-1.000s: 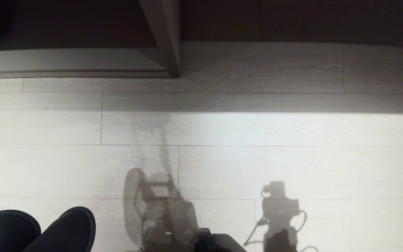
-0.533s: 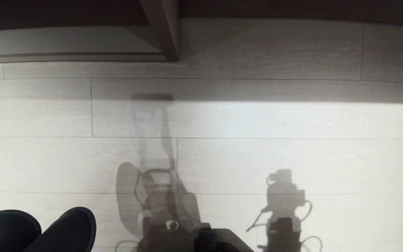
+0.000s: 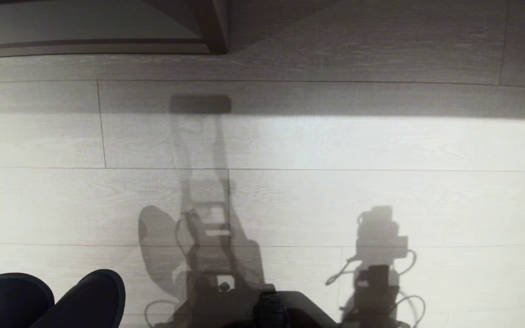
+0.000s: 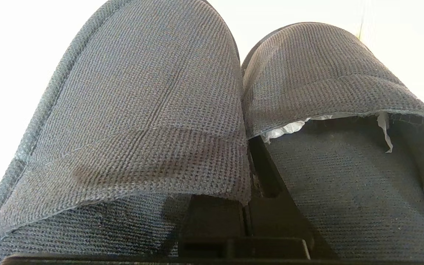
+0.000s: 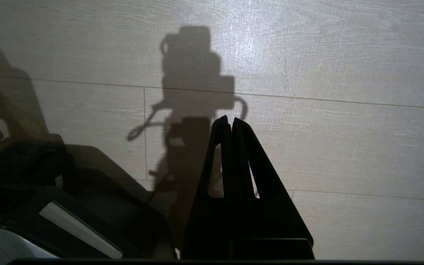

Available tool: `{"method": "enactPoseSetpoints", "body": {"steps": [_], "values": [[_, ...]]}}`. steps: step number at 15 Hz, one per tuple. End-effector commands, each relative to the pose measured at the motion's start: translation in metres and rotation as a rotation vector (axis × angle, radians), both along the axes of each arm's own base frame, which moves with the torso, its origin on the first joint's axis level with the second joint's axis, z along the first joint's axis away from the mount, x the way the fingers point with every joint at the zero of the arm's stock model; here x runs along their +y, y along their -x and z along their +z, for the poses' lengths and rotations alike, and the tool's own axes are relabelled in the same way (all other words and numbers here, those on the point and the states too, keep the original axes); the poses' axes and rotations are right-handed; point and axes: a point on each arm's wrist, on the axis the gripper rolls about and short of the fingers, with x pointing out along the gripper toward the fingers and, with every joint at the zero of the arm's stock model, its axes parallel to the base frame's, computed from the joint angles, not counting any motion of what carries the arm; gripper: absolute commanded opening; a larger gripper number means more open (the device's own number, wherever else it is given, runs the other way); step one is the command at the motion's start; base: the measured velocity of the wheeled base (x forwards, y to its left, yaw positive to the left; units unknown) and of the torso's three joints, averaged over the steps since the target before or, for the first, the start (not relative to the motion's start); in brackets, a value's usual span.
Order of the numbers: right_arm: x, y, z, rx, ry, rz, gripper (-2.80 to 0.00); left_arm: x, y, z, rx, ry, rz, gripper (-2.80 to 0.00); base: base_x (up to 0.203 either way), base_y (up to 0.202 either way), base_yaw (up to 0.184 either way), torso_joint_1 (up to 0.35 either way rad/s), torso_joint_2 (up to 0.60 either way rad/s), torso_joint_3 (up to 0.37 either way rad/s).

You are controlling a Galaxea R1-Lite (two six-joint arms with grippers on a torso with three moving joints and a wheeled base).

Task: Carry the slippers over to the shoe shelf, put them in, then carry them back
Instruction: Place the slippers into the shoe cabinet

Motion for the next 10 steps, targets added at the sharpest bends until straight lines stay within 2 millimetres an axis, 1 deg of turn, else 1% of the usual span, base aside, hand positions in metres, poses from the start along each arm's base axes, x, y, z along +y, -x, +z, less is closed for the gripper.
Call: {"method": "enactPoseSetpoints", "body": {"steps": [1, 10], "values": [[0.0000, 0.0000, -0.0001, 0.000, 0.000, 0.001, -2.80, 0.0000, 0.0000, -0.0002, 0.000, 0.003, -0.001, -2.80, 0.000, 0.000, 0.000, 0.000, 0.01, -0.041], [0.0000, -0.0001, -0.0001, 0.001, 0.000, 0.000, -2.80, 0.0000, 0.0003, 0.0008, -0.003, -0.006, 0.001, -2.80, 0.000, 0.000, 0.000, 0.000, 0.00, -0.004]]}}
